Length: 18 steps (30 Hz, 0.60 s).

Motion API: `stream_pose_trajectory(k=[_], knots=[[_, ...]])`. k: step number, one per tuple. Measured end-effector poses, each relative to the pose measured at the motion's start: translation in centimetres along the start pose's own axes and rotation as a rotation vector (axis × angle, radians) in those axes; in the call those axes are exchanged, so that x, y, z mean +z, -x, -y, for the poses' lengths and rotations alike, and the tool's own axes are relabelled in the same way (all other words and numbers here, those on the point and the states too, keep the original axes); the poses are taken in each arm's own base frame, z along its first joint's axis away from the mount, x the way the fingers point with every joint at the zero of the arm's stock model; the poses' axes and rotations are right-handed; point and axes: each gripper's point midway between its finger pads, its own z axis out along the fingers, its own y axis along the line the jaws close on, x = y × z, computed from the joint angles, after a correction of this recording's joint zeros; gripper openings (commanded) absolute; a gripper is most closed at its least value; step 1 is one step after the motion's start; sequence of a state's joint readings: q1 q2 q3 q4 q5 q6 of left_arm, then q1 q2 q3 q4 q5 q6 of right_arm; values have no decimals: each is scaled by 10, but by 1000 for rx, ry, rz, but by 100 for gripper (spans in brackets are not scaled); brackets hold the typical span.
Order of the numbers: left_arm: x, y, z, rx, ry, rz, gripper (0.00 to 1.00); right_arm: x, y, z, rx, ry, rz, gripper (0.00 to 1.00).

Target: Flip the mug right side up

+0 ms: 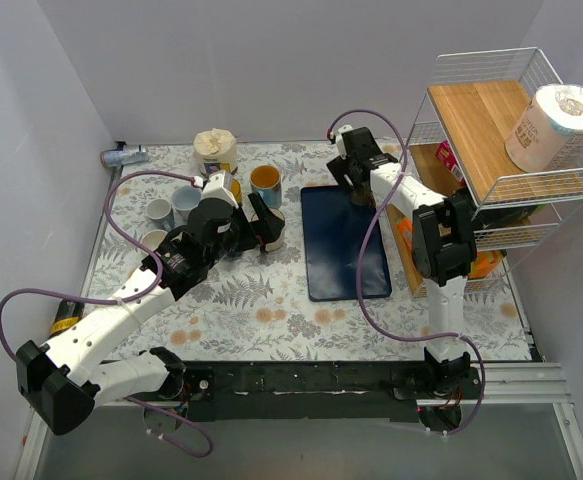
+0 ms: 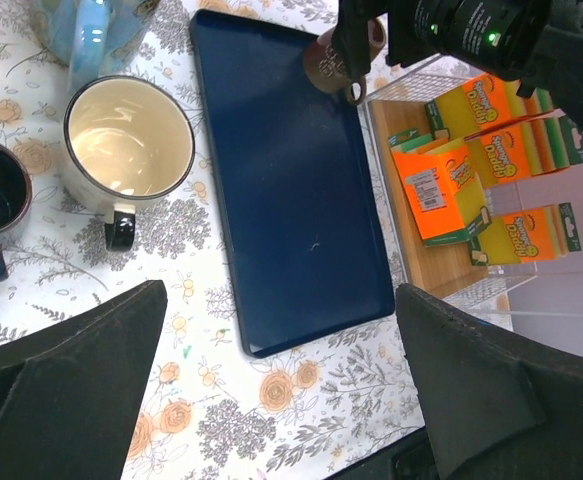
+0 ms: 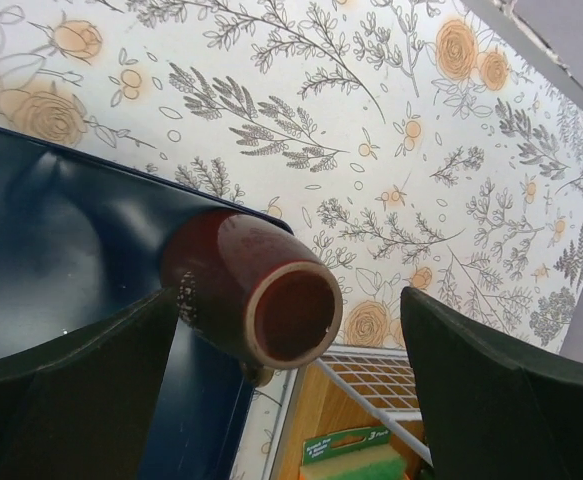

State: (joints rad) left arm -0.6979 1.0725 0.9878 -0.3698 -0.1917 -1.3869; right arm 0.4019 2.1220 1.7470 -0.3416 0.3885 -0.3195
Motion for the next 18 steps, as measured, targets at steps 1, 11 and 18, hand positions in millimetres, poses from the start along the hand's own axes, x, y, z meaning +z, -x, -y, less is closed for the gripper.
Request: stream_pose_trajectory(k=[1,11,18], knots=[[0,-1,-1,0,4,-4,98,4,-3,2,5,-1,-7,98],[-1,-7,-7,1,30,-28,98,19,-16,-4,25,105,-17,84],[-1,-7,-7,0,31,-28,98,17,-14,-21,36,207,0,57]])
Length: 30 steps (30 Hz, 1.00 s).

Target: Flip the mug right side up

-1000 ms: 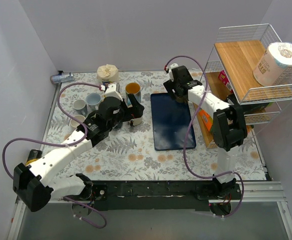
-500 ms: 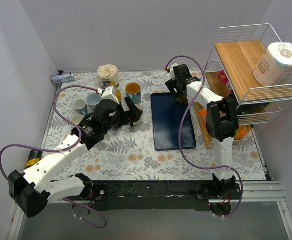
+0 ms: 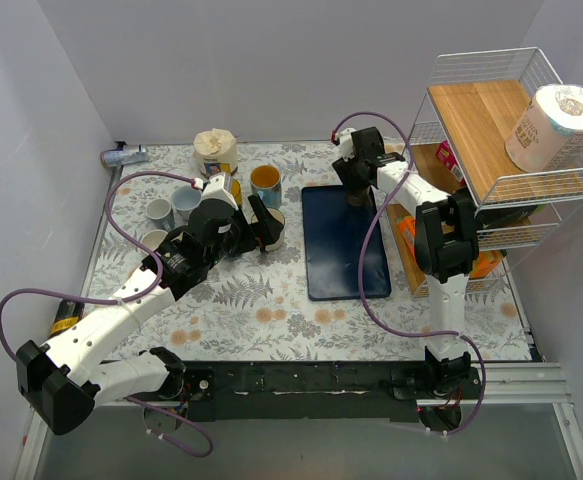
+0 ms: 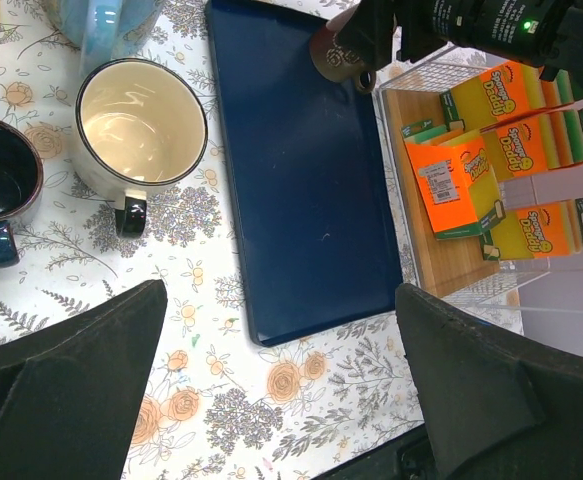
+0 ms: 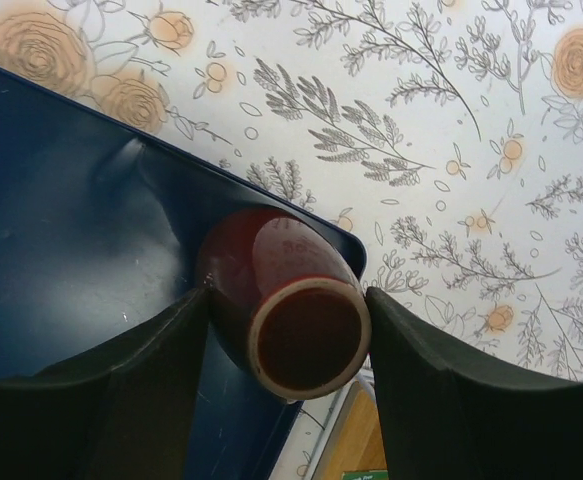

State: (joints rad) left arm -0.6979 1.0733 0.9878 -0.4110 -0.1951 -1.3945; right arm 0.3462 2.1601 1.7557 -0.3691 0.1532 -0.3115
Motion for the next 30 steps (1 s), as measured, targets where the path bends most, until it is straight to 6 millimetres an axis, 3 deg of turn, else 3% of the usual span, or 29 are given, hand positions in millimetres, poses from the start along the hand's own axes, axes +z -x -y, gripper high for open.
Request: stream_pose_trajectory(k=[3,6,7,8,19,30], knots=[[0,-1,-1,0,3,-1,98,-1,4,-4,17,23,13,43],[1,-5,-5,2,12,-8,98,-1,5,-6,28,32,15,21],[2,-6,-6,3,15,-11,98,-1,5,-7,32,36,17,5],[2,-7,-7,3,17,-13,98,-2,5,-8,40,43,19,1],[0,-8,-8,-4,16,-12,98,-33,-10,-29,195,126,-36,1],[-8,-7,-9,-13,1,2,98,-89,-6,-58,401,256,-38,1]])
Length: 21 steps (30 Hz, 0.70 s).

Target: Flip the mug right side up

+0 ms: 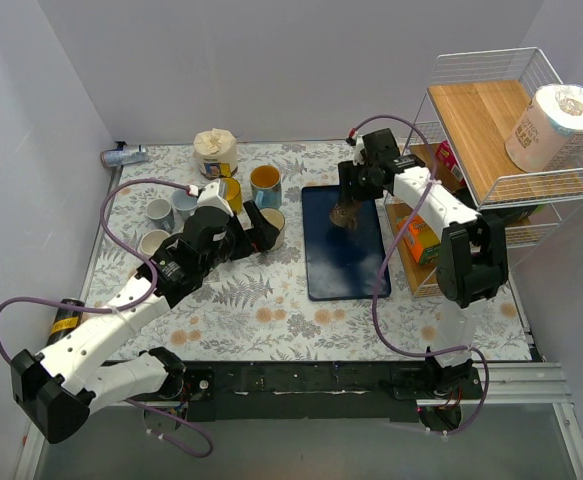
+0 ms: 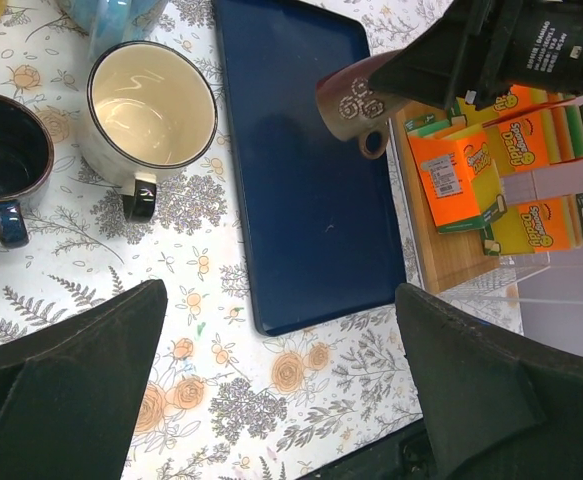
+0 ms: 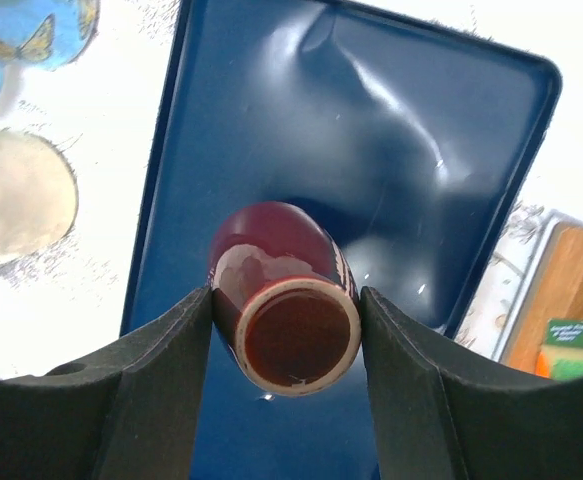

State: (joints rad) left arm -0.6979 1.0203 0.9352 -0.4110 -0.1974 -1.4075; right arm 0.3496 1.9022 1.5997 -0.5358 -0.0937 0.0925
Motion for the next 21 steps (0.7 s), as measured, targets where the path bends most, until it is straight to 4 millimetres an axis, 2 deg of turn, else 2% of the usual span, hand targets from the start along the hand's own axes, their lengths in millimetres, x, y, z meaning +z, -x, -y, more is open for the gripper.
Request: stream_pose_trajectory(k=[5,9,12,17,21], knots=[[-1,-5,1,-3,-17,-13,98,-15,-16,-16,81,66,-13,1],[-1,-9,7,-4,-64,-25,98,-38,-18,-44,167,183,30,1],[-2,-15,12,1,-114,-42,98,-66,-6,-70,233,289,100,1],[-11,-19,31,19,-246,-52,98,-116,29,-111,321,475,248,1],[-18,-16,50,24,-355,-43,98,-137,35,-130,419,583,284,1]])
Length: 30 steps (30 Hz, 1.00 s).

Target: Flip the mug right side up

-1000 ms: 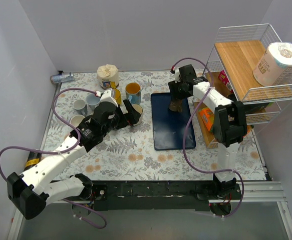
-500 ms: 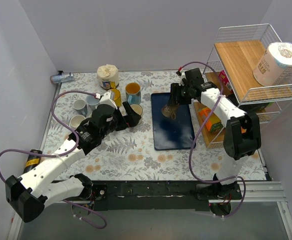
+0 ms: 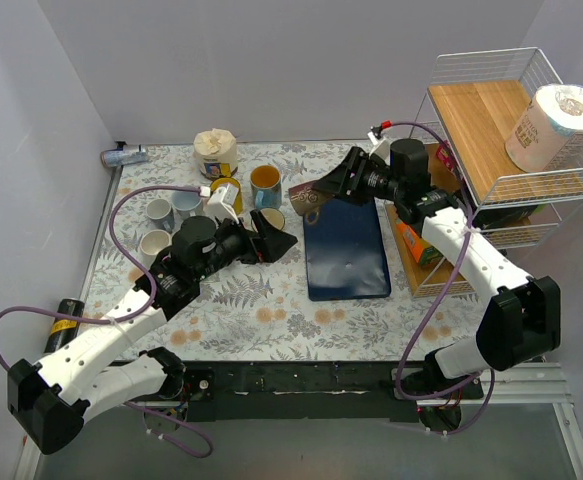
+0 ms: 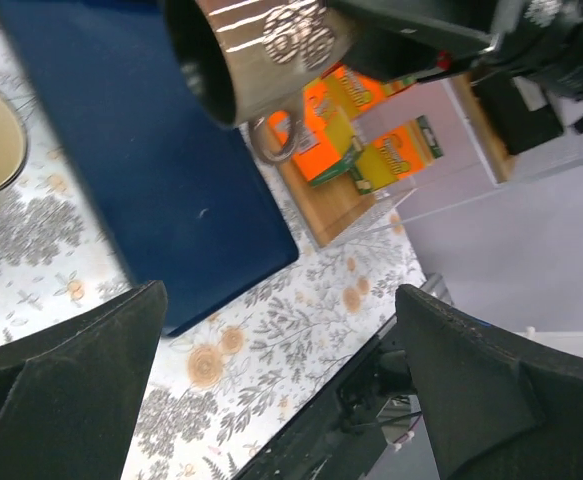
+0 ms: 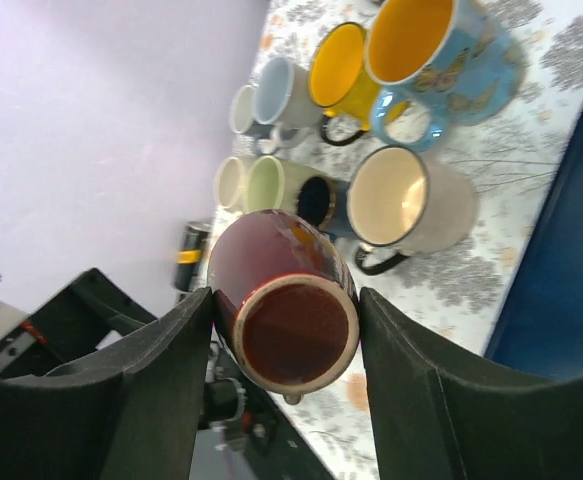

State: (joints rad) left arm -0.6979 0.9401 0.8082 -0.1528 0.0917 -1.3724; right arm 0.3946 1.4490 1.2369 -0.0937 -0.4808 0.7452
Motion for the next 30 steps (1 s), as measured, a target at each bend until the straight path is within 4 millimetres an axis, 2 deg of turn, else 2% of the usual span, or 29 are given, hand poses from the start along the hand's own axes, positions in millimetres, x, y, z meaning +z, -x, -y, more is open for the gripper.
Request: stream_pose_trajectory(k=[6,10,14,18,24,30], knots=[[2,16,28,2,-138,67,98,2,-12,-23,174,110,9,1],[3,31,47,-36,-223,130,98,1,-18,-50,242,191,15,1],[7,39,53,-86,-250,160,98,-6,-21,-81,294,275,49,1],[8,46,54,-118,-251,190,97,-13,-17,-103,326,336,90,1],[8,55,52,-168,-228,233,69,-17,-8,-122,345,408,133,1],[6,63,53,-200,-228,267,54,-15,-16,-122,370,433,133,1]])
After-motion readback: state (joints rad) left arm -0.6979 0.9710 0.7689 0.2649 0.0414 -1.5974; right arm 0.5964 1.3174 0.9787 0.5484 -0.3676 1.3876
